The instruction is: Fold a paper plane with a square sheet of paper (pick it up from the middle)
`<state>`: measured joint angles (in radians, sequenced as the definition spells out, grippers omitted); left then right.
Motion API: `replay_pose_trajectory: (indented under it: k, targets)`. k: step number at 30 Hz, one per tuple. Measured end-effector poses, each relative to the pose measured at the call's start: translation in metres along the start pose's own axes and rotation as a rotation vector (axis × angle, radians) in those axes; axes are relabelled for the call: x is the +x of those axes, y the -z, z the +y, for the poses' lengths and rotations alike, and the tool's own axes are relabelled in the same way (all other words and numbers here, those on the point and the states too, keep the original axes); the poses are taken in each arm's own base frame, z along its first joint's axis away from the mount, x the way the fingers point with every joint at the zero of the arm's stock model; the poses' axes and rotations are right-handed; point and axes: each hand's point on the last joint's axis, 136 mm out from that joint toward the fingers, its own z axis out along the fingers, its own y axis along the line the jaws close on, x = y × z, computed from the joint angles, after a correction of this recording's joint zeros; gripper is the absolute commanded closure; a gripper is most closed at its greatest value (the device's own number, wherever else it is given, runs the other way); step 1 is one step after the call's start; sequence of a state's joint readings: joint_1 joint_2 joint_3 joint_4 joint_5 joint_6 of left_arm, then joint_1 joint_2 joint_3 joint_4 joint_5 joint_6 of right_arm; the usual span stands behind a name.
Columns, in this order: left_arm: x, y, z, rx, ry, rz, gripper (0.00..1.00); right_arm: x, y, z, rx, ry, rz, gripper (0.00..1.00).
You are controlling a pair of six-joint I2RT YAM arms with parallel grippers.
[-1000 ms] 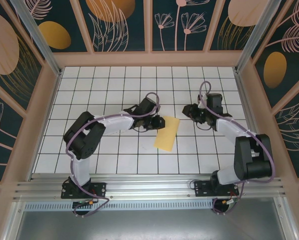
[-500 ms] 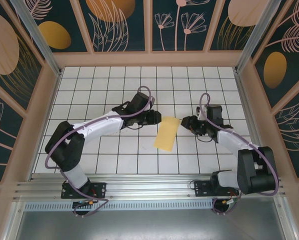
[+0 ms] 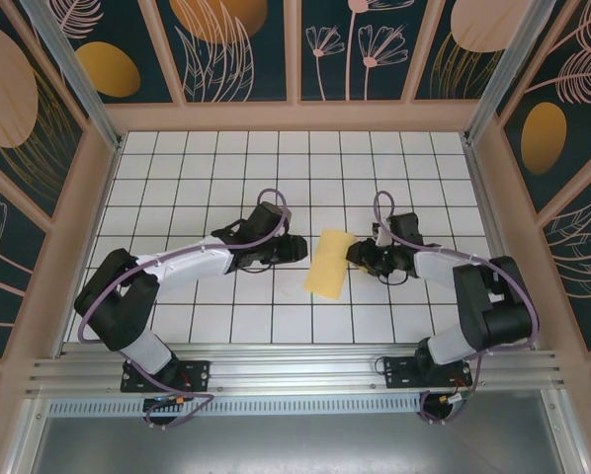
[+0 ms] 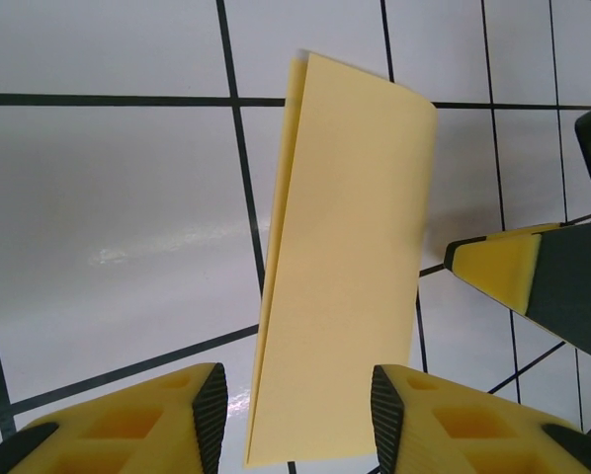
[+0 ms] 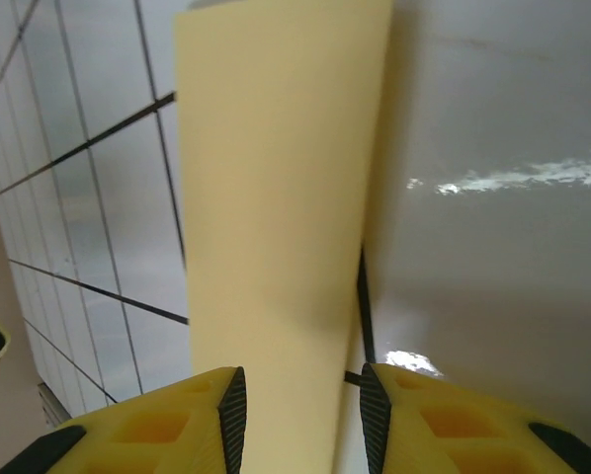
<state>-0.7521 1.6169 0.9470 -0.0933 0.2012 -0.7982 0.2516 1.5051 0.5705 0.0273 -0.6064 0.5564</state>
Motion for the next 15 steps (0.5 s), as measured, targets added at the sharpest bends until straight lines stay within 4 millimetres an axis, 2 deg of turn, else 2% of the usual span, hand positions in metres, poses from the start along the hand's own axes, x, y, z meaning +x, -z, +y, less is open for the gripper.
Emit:
replay_pose_trajectory:
  k: [4, 10, 15]
  targets:
    - [0.003, -0.003, 0.003, 0.008, 0.000, -0.004, 0.53, -0.001, -0.007, -0.006, 0.028, -0.010, 0.007, 0.63]
    - [0.003, -0.007, 0.003, 0.016, 0.004, -0.007, 0.53, -0.006, -0.016, -0.003, 0.026, -0.024, 0.019, 0.74]
    - [0.005, -0.009, 0.005, 0.026, 0.013, -0.011, 0.52, -0.011, -0.032, 0.021, -0.012, 0.036, 0.045, 0.77]
